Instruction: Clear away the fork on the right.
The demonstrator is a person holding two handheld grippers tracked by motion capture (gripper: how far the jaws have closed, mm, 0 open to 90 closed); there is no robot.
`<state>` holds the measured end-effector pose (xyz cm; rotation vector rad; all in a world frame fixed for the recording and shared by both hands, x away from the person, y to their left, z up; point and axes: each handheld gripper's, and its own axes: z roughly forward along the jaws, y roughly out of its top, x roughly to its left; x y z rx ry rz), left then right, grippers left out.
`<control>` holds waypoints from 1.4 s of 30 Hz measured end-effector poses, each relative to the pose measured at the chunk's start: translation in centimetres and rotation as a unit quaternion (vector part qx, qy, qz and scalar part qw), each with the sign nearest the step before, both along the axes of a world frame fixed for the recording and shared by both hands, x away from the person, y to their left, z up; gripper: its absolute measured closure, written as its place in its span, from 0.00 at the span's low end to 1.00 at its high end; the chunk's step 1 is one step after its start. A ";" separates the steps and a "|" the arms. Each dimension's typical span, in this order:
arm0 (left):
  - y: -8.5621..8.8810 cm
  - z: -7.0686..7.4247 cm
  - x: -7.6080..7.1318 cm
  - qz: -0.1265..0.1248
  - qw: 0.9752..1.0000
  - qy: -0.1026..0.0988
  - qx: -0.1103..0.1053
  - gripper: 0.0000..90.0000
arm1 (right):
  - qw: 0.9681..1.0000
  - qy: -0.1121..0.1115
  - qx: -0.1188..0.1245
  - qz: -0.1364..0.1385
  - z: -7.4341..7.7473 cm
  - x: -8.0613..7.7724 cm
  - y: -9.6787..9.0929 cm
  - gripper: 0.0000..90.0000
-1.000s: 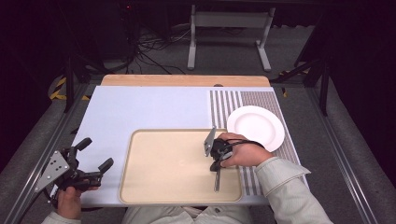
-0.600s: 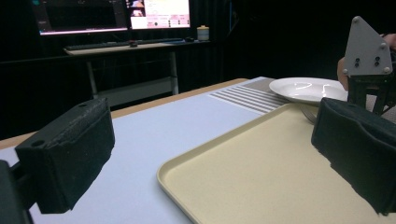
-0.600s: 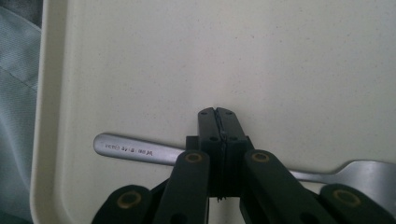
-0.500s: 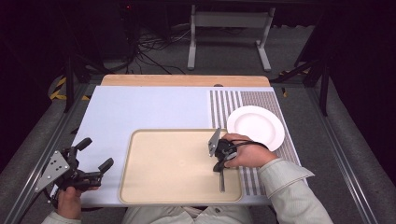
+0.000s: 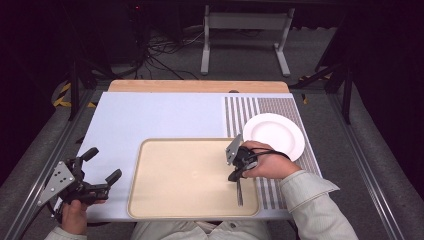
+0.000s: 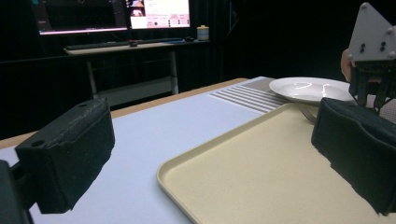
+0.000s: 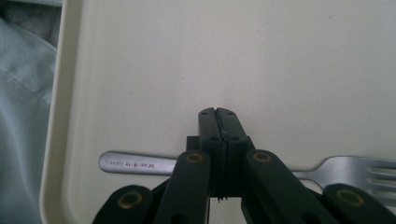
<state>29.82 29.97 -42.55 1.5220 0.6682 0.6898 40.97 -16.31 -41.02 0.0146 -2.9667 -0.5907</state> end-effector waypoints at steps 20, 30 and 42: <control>0.1 0.0 -0.1 0.003 1.000 0.003 0.002 0.00 | 0.979 -0.098 0.135 -0.114 4.4 -1.5 -4.0 0.47; 0.0 0.0 0.0 0.001 1.000 0.002 0.002 0.00 | 0.960 -0.134 0.186 -0.162 6.0 -3.2 -6.9 0.34; -0.2 0.0 0.1 -0.001 1.000 0.002 0.002 0.00 | 0.921 -0.173 0.251 -0.244 6.3 -4.7 -10.8 0.18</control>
